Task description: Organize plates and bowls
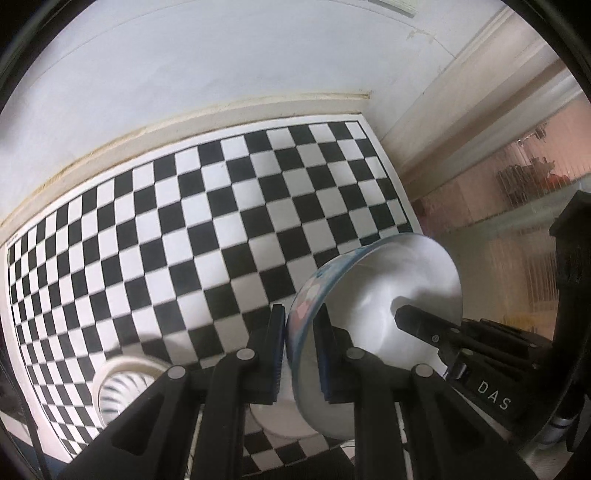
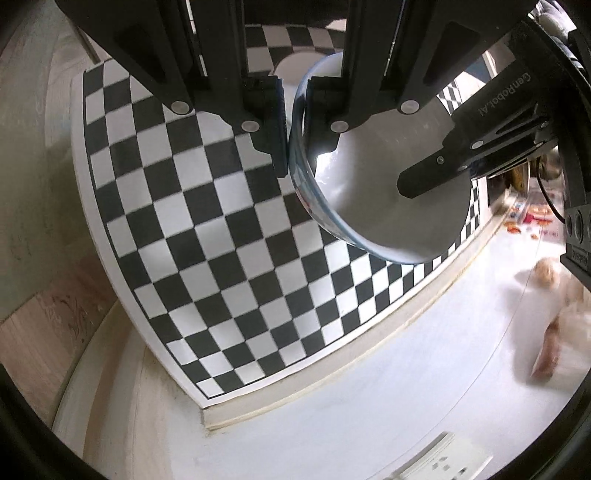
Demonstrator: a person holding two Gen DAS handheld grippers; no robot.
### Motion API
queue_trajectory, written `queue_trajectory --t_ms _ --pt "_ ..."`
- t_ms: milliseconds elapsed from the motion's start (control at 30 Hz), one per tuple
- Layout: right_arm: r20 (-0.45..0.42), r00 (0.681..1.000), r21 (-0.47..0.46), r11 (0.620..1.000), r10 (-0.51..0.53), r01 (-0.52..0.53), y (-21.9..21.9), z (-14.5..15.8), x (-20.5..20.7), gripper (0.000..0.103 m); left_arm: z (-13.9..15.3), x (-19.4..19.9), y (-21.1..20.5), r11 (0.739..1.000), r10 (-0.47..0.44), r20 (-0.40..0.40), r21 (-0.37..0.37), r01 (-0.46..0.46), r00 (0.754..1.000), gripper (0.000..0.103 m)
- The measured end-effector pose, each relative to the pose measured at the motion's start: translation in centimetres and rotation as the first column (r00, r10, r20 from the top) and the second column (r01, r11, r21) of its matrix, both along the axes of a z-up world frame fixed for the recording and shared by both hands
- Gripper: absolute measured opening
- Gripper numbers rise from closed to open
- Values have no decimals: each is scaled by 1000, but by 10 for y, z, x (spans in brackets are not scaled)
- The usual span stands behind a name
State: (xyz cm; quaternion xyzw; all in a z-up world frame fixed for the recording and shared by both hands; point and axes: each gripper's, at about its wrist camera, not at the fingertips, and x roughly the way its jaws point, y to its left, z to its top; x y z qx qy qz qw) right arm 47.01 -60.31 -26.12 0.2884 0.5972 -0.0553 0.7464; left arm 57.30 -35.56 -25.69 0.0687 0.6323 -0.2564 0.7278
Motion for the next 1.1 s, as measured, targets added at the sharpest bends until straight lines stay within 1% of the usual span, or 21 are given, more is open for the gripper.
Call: queue_trajectory --t_ms 267,400,633,833,1100 --pt "-14 998 -12 998 56 -56 36 5 -34 9 -3 -35 33 1000 23 -19 0 -23 1000 13" --pt "-28 997 -5 997 77 -77 50 -1 -45 9 -7 -44 40 1000 25 -22 12 -25 999 13" --pt "-58 995 20 996 85 -84 62 -22 -57 9 -26 -51 44 999 20 -39 50 -18 999 13" --pt "-103 990 21 996 92 -90 60 -47 -56 9 -48 -49 42 997 29 -72 76 -23 997 13" --pt "-138 987 24 996 88 -85 55 -67 -47 9 -70 -45 38 995 39 -110 98 -29 993 13"
